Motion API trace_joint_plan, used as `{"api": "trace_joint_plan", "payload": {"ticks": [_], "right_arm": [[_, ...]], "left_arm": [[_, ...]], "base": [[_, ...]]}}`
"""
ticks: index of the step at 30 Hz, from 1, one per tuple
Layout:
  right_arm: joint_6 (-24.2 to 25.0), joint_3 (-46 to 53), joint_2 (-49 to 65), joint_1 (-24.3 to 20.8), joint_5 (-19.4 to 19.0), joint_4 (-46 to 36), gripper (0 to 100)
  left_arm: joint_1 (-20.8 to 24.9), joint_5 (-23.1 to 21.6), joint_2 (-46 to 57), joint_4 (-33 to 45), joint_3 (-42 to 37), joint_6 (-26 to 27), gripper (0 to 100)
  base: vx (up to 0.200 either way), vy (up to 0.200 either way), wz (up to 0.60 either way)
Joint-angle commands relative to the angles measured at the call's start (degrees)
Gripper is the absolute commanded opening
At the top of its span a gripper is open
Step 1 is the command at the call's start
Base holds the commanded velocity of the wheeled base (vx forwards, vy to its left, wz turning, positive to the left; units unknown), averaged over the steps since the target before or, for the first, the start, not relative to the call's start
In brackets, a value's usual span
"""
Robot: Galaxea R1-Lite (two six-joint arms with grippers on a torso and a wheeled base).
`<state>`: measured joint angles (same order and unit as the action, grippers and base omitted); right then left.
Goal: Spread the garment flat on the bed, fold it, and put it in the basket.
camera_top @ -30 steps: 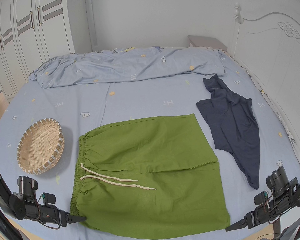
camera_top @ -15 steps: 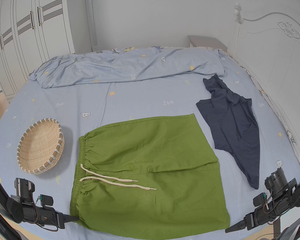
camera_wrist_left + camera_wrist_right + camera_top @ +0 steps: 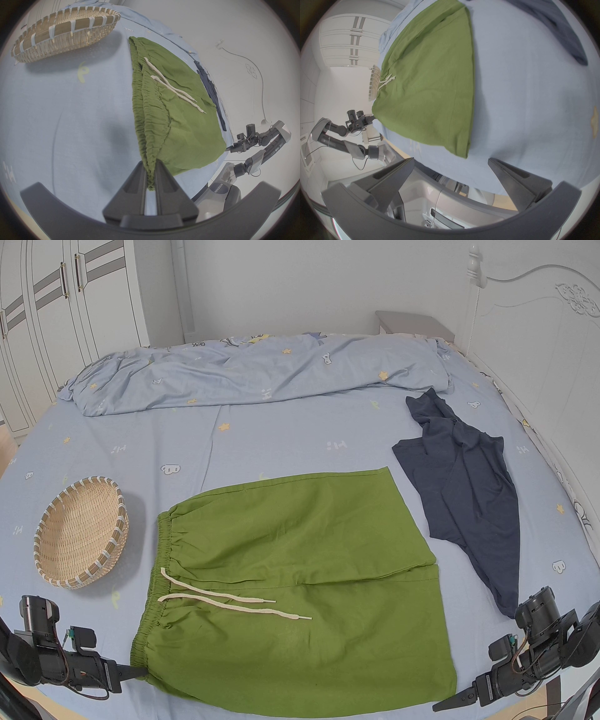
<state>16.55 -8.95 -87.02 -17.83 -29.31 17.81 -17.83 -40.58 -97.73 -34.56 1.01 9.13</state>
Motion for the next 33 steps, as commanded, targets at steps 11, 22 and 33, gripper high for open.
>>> {"api": "trace_joint_plan", "payload": {"ticks": [11,22,33], "right_arm": [[-0.6,2.4,-4.7,0.0,-5.6,8.2,100],[-0.2,2.2,-9.1,0.0,-5.8,15.1,100],[-0.4,2.8,-10.8,-0.1,-6.9,17.6,100]], "left_arm": [[-0.4,-0.1,0.5,0.0,-1.0,-0.1,0],[-0.3,-0.1,0.6,-0.1,-1.0,-0.1,0],[-0.3,0.0,0.4,-0.1,-1.0,-0.1,0]], "base": [[0.000,0.000,0.00],[0.000,0.000,0.00],[0.000,0.000,0.00]]}}
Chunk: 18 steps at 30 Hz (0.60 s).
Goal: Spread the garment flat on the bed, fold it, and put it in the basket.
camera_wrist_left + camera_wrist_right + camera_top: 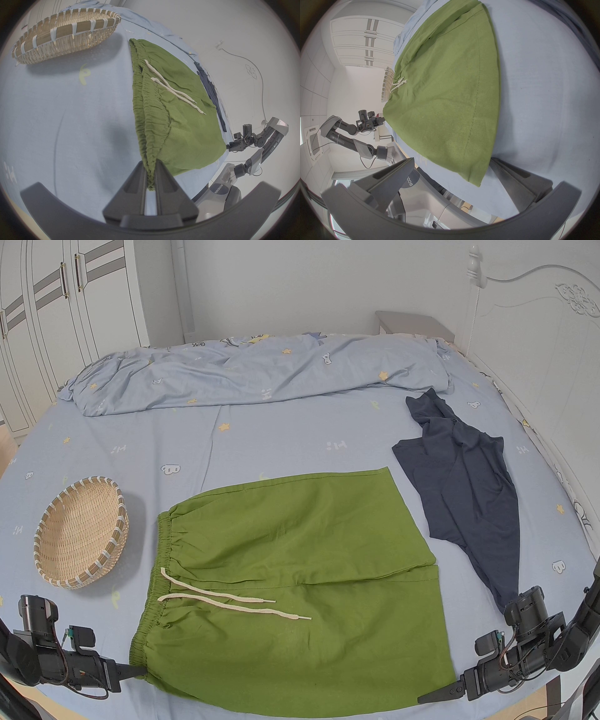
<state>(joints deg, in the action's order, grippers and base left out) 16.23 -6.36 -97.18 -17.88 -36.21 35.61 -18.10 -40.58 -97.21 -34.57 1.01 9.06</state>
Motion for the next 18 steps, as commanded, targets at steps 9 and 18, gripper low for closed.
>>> {"api": "trace_joint_plan", "payload": {"ticks": [9,18], "right_arm": [[-0.3,1.5,-0.6,0.5,0.0,-0.2,0],[-0.7,4.1,0.0,0.5,0.3,-0.1,0]], "left_arm": [[-0.6,0.0,-0.1,-0.1,-1.0,0.0,0],[-2.6,0.2,0.2,0.3,-1.0,0.1,0]], "base": [[0.000,0.000,0.00],[0.000,0.000,0.00]]}}
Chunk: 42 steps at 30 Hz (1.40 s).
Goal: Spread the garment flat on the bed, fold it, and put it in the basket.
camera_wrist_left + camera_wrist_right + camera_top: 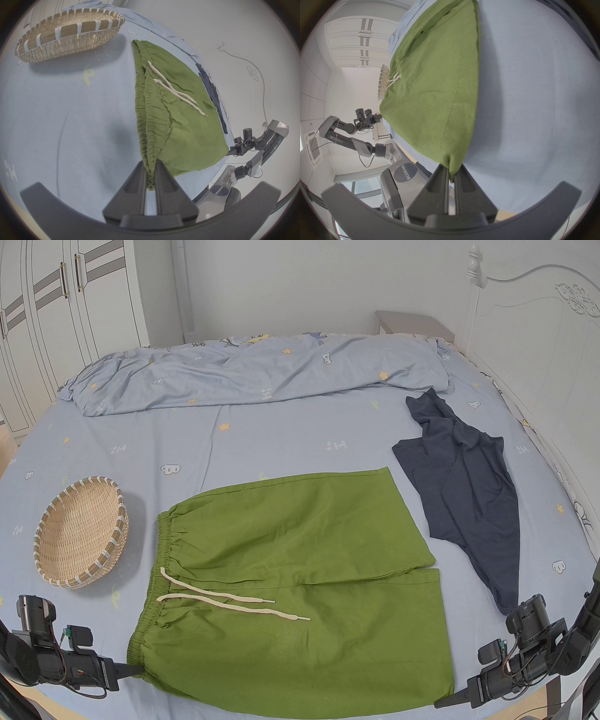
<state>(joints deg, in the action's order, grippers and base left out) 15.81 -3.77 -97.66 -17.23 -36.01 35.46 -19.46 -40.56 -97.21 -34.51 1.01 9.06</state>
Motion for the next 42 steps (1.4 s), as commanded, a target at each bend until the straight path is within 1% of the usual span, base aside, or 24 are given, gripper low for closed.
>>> {"api": "trace_joint_plan", "payload": {"ticks": [1,3,4,6,10,15,19,20,21,22,23,24,25,26,27,28,29,30,31,32,34,39,41,42], "right_arm": [[-0.3,1.5,0.5,-0.2,0.2,0.0,0],[-1.4,2.8,1.4,-0.5,0.3,0.0,0],[-3.3,3.8,2.9,-0.8,0.3,-1.5,0],[-3.9,3.8,4.3,-0.7,0.3,-4.2,0],[-4.2,3.8,4.8,-0.7,0.3,-5.1,0],[-4.2,3.3,5.6,-0.7,0.4,-5.0,0],[-3.5,1.2,12.2,-0.5,1.0,-5.8,0],[-2.3,-1.9,17.0,-0.2,1.1,-8.1,0],[-1.7,-3.9,18.5,0.0,1.2,-10.4,0],[-1.0,-8.6,20.6,0.5,2.0,-16.0,0],[-1.0,-9.7,20.9,0.7,2.4,-17.4,0],[-1.0,-14.5,22.2,1.3,5.2,-23.5,0],[-1.0,-15.0,22.2,1.3,5.6,-24.2,0],[-1.1,-20.4,23.2,0.8,10.9,-30.0,0],[-1.1,-20.4,23.2,0.8,10.9,-30.0,0],[-1.0,-25.7,24.5,-0.4,15.8,-33.4,0],[-1.0,-27.1,24.8,-0.7,16.4,-34.0,0],[-1.0,-31.2,25.3,-1.1,16.7,-35.7,0],[-0.9,-33.9,25.1,-1.1,16.7,-37.3,0],[-0.9,-34.7,25.1,-1.1,16.7,-37.9,0],[-1.0,-44.7,24.1,-1.1,17.2,-44.2,0],[-1.1,-52.6,19.3,-1.1,17.4,-44.5,0],[-1.0,-56.3,17.2,-1.1,17.4,-44.5,0],[-1.0,-56.3,17.2,-1.1,17.4,-44.5,0]], "left_arm": [[-1.2,0.1,0.2,0.2,-1.0,0.1,0],[-2.2,0.1,0.6,0.9,-1.0,0.1,0],[-3.0,0.2,1.2,1.9,-1.0,0.2,0],[-3.1,0.2,1.5,2.8,-1.0,0.2,0],[-3.1,0.2,2.2,4.7,-1.0,0.5,0],[-3.0,0.0,2.9,4.4,-1.0,0.4,0],[-3.5,-0.5,5.8,4.2,0.0,0.0,0],[-4.0,-1.0,7.8,4.2,0.5,-0.3,0],[-4.0,-1.5,8.7,4.2,0.7,-0.5,0],[-4.0,-2.4,9.9,4.3,1.4,-1.0,0],[-4.0,-2.6,10.1,4.4,1.6,-1.1,0],[-3.8,-2.6,10.9,4.5,2.6,-1.8,0],[-3.8,-2.6,11.0,4.5,2.8,-1.9,0],[-3.7,-2.6,11.8,4.5,4.7,-3.6,0],[-3.7,-2.6,11.8,4.5,4.7,-3.6,0],[-3.0,-1.9,13.4,4.8,8.0,-8.9,0],[-2.6,-1.8,13.8,4.9,9.0,-11.1,0],[-1.0,-1.5,14.9,5.1,12.0,-17.2,0],[-0.2,-1.3,15.0,5.3,13.7,-20.0,0],[0.0,-1.3,15.0,5.4,14.2,-20.7,0],[1.8,-1.3,14.4,7.3,19.5,-24.3,0],[3.4,-0.3,11.8,11.5,25.6,-24.4,0],[5.0,2.9,9.5,12.2,29.0,-24.8,0],[5.0,2.9,9.5,12.2,29.0,-24.8,0]], "base": [[0.000,0.000,0.00],[0.000,0.000,0.00],[0.000,0.000,0.00],[0.000,0.000,0.00],[0.000,0.000,0.00],[0.000,0.000,0.00],[0.000,0.000,0.00],[0.000,0.000,0.00],[0.000,0.000,0.00],[0.000,0.000,0.00],[0.000,0.000,0.00],[0.000,0.000,0.00],[0.000,0.000,0.00],[0.000,0.000,0.00],[0.000,0.000,0.00],[0.000,0.000,0.00],[0.000,0.000,0.00],[0.000,0.000,0.00],[0.000,0.000,0.00],[0.000,0.000,0.00],[0.000,0.000,0.00],[0.000,0.000,0.00],[0.000,0.000,0.00],[0.000,0.000,0.00]]}}
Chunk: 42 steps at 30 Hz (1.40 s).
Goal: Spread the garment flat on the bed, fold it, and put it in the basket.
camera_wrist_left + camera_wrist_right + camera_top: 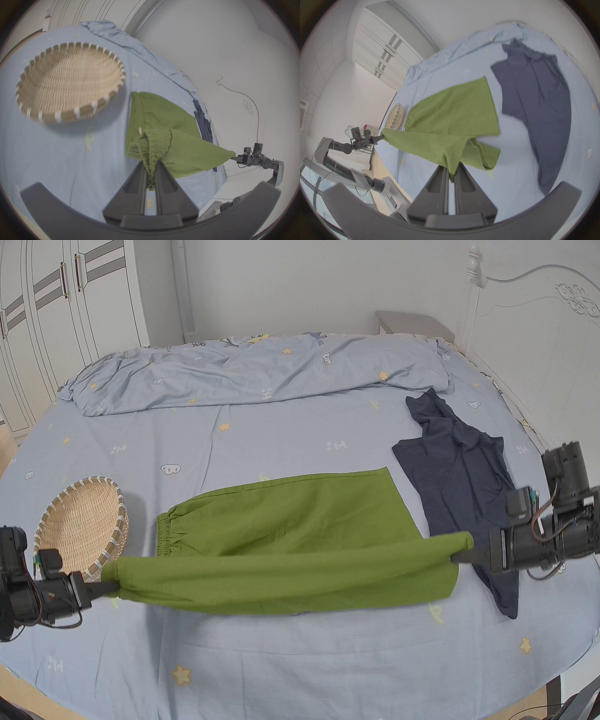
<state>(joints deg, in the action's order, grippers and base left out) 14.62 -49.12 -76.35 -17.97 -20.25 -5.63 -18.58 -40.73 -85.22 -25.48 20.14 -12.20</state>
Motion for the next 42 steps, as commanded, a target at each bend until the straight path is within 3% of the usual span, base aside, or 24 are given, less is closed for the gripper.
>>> {"api": "trace_joint_plan", "payload": {"ticks": [1,4,20,31,39,42], "right_arm": [[0.1,-14.7,-6.7,-0.1,1.6,-3.4,0],[0.1,-19.2,-10.0,0.0,1.6,-3.6,0],[-0.2,-37.0,-20.4,3.5,1.7,-3.8,0],[-1.4,-41.0,-21.7,4.5,1.7,-4.7,0],[-1.4,-35.8,-18.0,2.2,1.7,-6.1,0],[-1.5,-32.7,-13.8,1.1,1.7,-6.6,0]], "left_arm": [[6.1,7.4,-5.7,3.2,13.9,-4.6,0],[8.0,9.8,-9.1,3.2,18.7,-6.1,0],[11.1,9.8,-23.1,3.4,35.8,-5.7,0],[10.7,9.8,-24.6,3.4,36.8,-5.3,0],[10.6,9.8,-24.2,3.4,35.1,-4.7,0],[10.7,9.8,-24.4,3.3,33.7,-0.6,0]], "base": [[0.000,0.000,0.00],[0.000,0.000,0.00],[0.000,0.000,0.00],[0.000,0.000,0.00],[0.000,0.000,0.00],[0.000,0.000,0.00]]}}
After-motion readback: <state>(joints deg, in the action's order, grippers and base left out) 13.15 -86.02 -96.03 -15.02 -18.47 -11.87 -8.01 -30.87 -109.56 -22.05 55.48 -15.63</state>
